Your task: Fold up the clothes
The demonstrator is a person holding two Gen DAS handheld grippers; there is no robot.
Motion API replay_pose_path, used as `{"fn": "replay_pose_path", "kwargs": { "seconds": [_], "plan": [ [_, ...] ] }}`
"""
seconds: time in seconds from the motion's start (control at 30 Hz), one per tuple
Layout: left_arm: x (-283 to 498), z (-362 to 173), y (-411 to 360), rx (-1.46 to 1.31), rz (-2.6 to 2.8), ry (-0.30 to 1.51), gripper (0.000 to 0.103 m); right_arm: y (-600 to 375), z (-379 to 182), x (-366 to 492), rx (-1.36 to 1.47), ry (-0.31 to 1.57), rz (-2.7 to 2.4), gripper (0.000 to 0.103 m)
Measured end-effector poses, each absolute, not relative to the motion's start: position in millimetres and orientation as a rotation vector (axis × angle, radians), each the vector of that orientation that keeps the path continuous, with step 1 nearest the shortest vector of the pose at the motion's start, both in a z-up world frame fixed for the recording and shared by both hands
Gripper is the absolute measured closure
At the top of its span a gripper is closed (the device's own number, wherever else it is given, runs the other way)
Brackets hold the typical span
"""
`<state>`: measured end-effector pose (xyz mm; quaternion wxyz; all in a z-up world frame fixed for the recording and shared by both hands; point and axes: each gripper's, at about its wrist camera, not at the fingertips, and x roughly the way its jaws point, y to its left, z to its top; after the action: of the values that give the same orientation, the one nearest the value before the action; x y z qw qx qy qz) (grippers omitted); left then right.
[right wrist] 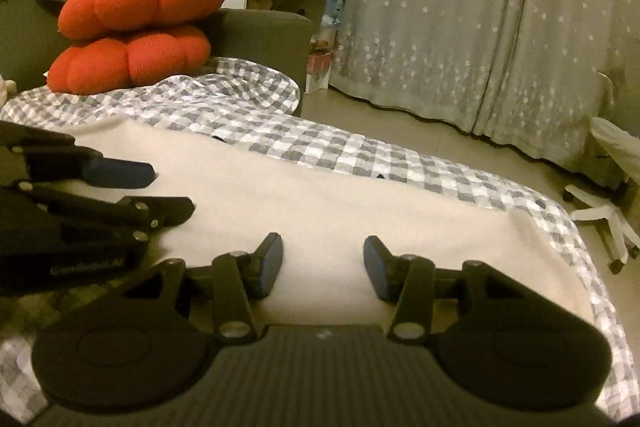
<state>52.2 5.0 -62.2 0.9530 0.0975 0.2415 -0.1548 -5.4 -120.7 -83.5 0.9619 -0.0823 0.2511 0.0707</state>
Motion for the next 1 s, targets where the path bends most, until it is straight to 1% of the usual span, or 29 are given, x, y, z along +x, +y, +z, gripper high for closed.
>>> {"fn": "replay_pose_path", "kwargs": {
  "seconds": [0.1,0.3,0.4,0.5,0.67,0.77,0.87,1.0],
  "plan": [
    [51.1,-60.0,4.8,0.199,-0.313,0.489,0.061,-120.5,-82.4,-7.7,-0.158,0.497,0.141,0.054],
    [34.4,-39.3,13.6,0.173,-0.387,0.448,0.062,-126.9,-60.2,-27.8,-0.077,0.464,0.190,0.055],
    [27.7,-34.0,18.6,0.156,-0.442,0.464,0.062,-129.1,-49.6,-38.7,-0.035,0.459,0.228,0.055],
    [26.1,-39.3,18.8,0.164,-0.477,0.513,0.062,-122.4,-53.4,-42.9,-0.058,0.499,0.246,0.055],
    [22.8,-52.6,16.9,0.204,-0.497,0.526,0.062,-113.1,-72.8,-42.0,-0.129,0.581,0.238,0.057],
    [22.0,-58.5,16.1,0.217,-0.501,0.520,0.062,-103.5,-81.9,-45.3,-0.204,0.558,0.227,0.056],
    [21.4,-59.1,14.8,0.224,-0.499,0.510,0.062,-103.0,-79.6,-42.8,-0.180,0.564,0.215,0.056],
    [19.4,-49.6,22.3,0.222,-0.510,0.502,0.062,-114.4,-67.0,-46.4,-0.114,0.544,0.221,0.058]
  ]
}}
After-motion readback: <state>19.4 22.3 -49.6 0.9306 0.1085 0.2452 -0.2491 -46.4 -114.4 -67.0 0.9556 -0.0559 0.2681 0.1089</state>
